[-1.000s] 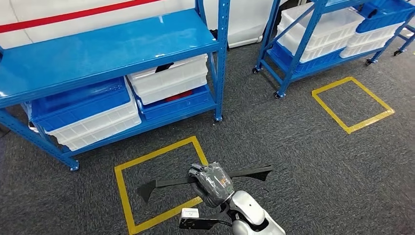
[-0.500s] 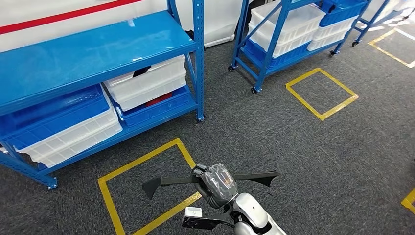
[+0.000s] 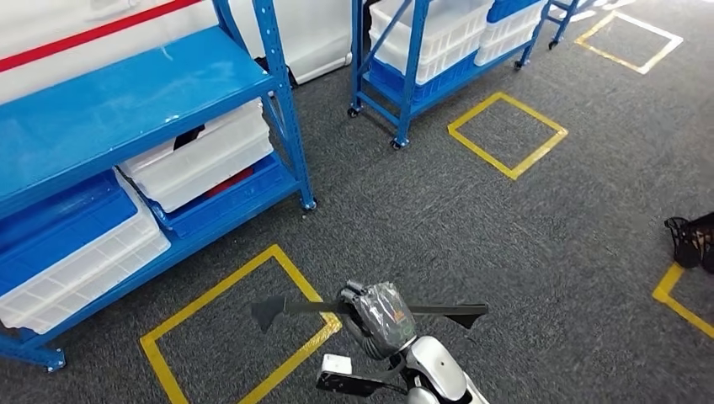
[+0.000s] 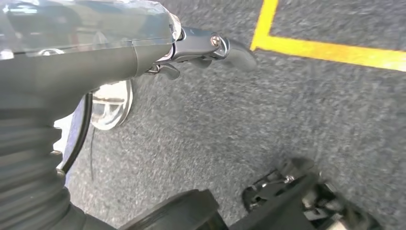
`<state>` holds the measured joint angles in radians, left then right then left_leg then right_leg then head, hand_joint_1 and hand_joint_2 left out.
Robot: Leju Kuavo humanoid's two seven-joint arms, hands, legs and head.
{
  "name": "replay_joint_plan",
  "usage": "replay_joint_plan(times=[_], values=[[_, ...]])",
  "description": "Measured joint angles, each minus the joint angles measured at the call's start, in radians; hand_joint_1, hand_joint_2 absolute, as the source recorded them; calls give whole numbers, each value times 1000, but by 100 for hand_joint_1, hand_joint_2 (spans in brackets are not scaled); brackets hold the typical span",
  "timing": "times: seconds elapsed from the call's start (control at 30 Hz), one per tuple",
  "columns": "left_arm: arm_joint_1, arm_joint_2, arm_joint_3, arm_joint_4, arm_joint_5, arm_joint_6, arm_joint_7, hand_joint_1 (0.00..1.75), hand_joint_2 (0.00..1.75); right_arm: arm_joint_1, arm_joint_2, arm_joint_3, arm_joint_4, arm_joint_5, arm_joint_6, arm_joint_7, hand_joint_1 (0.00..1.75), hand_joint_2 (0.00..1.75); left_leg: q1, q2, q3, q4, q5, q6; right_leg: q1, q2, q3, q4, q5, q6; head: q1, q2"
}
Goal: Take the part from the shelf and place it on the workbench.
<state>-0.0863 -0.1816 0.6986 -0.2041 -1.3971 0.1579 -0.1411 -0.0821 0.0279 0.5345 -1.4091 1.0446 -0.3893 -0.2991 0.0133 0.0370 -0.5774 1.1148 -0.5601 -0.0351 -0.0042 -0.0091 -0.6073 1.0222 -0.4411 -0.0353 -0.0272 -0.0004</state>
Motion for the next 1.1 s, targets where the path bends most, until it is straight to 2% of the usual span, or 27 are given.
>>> replay_joint_plan(times=[0.07, 0.1, 0.13, 0.17, 0.2, 0.23, 0.27, 0.3, 0.33, 0.37, 0.4, 0.47, 0.53, 0.57, 0.6, 0.63, 0.67, 0.7, 0.77, 0.8, 0.83, 0.9, 0.97, 1.03, 1.07, 1.1], values=[[1, -1, 0, 0, -1, 11, -6, 0, 175, 6, 6, -2, -4, 6, 0, 3, 175, 175, 0, -20, -63, 134, -56, -2, 1, 19, 0, 1, 0, -4, 0, 0], [0, -1, 0, 0, -3, 16, -8, 0, 175, 11, 8, -3, -4, 9, 0, 4, 175, 175, 0, -22, -82, 173, -62, -2, 2, 30, 1, 1, 0, -5, 0, 0], [-1, -2, 0, 0, -5, 20, -8, 0, 175, 16, 8, -4, -5, 11, 0, 5, 175, 175, 0, -24, -85, 175, -47, -1, 2, 42, 2, 2, 0, -5, 0, 0], [-1, -2, 0, 0, -7, 23, -7, 0, 175, 19, 9, -6, -6, 12, -1, 5, 175, 175, 0, -27, -70, 137, -14, 1, 2, 55, 4, 3, 0, -4, 0, 0], [0, -2, 0, 0, -9, 25, -6, 0, 175, 22, 10, -7, -8, 13, -1, 5, 175, 175, 0, -37, -41, 70, 28, 5, 2, 68, 6, 3, -1, -3, 0, 0], [2, -2, 0, 0, -10, 26, -5, 0, 175, 24, 11, -9, -10, 13, -1, 6, 175, 175, 0, -57, -13, 4, 59, 10, 3, 80, 6, 5, -1, -1, 0, 0], [4, -2, -1, 0, -11, 27, -4, 0, 175, 25, 12, -11, -11, 13, -1, 6, 175, 175, 1, -75, 11, -54, 79, 14, 3, 92, 5, 7, -1, 3, 0, 0], [5, -2, -1, 0, -12, 29, -2, 0, 175, 26, 13, -12, -13, 13, -2, 6, 175, 175, 0, -90, 25, -86, 85, 18, 2, 101, 1, 8, 1, 9, 0, 0], [4, -3, -1, 0, -13, 30, -1, 0, 175, 28, 14, -15, -14, 13, -3, 6, 175, 175, -1, -96, 30, -97, 80, 22, 0, 109, -3, 8, 3, 15, 0, 0], [2, -3, -1, 0, -16, 32, 1, 0, 175, 31, 15, -17, -16, 13, -3, 6, 175, 175, -1, -90, 33, -105, 80, 26, -2, 116, -6, 6, 6, 23, 0, 0], [1, -4, -2, 0, -18, 33, 4, 0, 175, 34, 16, -20, -18, 13, -4, 6, 175, 175, 0, -82, 34, -108, 84, 32, -3, 113, -8, 7, 6, 29, 0, 0], [1, -6, -2, 0, -21, 38, 10, 0, 175, 37, 16, -26, -22, 13, -5, 7, 175, 175, 3, -62, 39, -119, 91, 45, 0, 74, -25, 43, -19, 38, 0, 0], [5, -6, -2, 0, -22, 43, 16, 0, 175, 38, 16, -31, -24, 13, -6, 7, 175, 175, 2, -40, 40, -122, 92, 53, -2, 29, -80, 157, -80, 44, 0, 0], [7, -6, -2, 0, -23, 44, 16, 0, 175, 39, 16, -33, -24, 13, -6, 7, 175, 175, 0, -29, 39, -121, 92, 54, -5, 22, -112, 224, -108, 47, 0, 0], [9, -6, -2, 0, -23, 45, 16, 0, 175, 41, 16, -35, -24, 13, -6, 8, 175, 175, -1, -17, 39, -121, 91, 54, -8, 19, -136, 272, -121, 50, 0, 0], [9, -6, -2, 0, -22, 46, 16, 0, 175, 43, 16, -38, -24, 13, -6, 8, 175, 175, -1, -7, 39, -120, 90, 54, -10, 17, -141, 284, -114, 52, 0, 0], [8, -7, -2, 0, -22, 45, 16, 0, 175, 44, 16, -41, -24, 13, -7, 8, 175, 175, -1, 3, 40, -120, 89, 52, -11, 13, -124, 253, -90, 52, 0, 0], [7, -7, -2, 0, -22, 44, 16, 0, 175, 44, 16, -44, -24, 13, -7, 8, 175, 175, -1, 12, 42, -120, 87, 50, -11, 3, -90, 190, -57, 51, 0, 0], [6, -9, -2, 0, -22, 40, 16, 0, 175, 43, 16, -48, -24, 12, -8, 9, 175, 175, -4, 27, 47, -118, 81, 42, -3, -38, -18, 55, -12, 40, 0, 0], [6, -10, -2, 0, -22, 37, 15, 0, 175, 42, 16, -50, -24, 10, -9, 8, 175, 175, -7, 34, 48, -117, 79, 38, 2, -52, 0, 18, -5, 34, 0, 0], [7, -10, -2, 0, -22, 35, 15, 0, 175, 41, 15, -52, -24, 6, -10, 7, 175, 175, -9, 42, 50, -117, 76, 33, 8, -58, 5, 3, -8, 27, 0, 0], [6, -11, -2, 0, -21, 32, 15, 0, 175, 42, 14, -55, -24, -3, -14, 5, 175, 175, -9, 55, 51, -117, 71, 22, 9, -37, 3, -1, -5, 17, 0, 0], [6, -11, -2, 0, -22, 31, 16, 0, 175, 42, 13, -57, -24, -10, -18, 3, 175, 175, -6, 33, 41, -85, 44, 13, 3, -18, 4, -7, 0, 5, 0, 0], [5, -11, -2, 0, -25, 31, 18, 0, 175, 43, 13, -57, -24, -14, -24, 2, 175, 175, -3, -7, -6, 27, -20, 7, 0, 0, 6, -10, 2, -3, 0, 0], [3, -11, -3, 0, -27, 30, 19, 0, 175, 45, 13, -57, -24, -15, -27, 3, 175, 175, -3, -17, -37, 98, -51, 5, 1, 10, 6, -9, 3, -5, 0, 0], [0, -11, -3, 0, -29, 29, 21, 0, 175, 46, 12, -57, -24, -16, -29, 4, 175, 175, -2, -21, -62, 153, -68, 3, 1, 20, 6, -8, 2, -6, 0, 0]])
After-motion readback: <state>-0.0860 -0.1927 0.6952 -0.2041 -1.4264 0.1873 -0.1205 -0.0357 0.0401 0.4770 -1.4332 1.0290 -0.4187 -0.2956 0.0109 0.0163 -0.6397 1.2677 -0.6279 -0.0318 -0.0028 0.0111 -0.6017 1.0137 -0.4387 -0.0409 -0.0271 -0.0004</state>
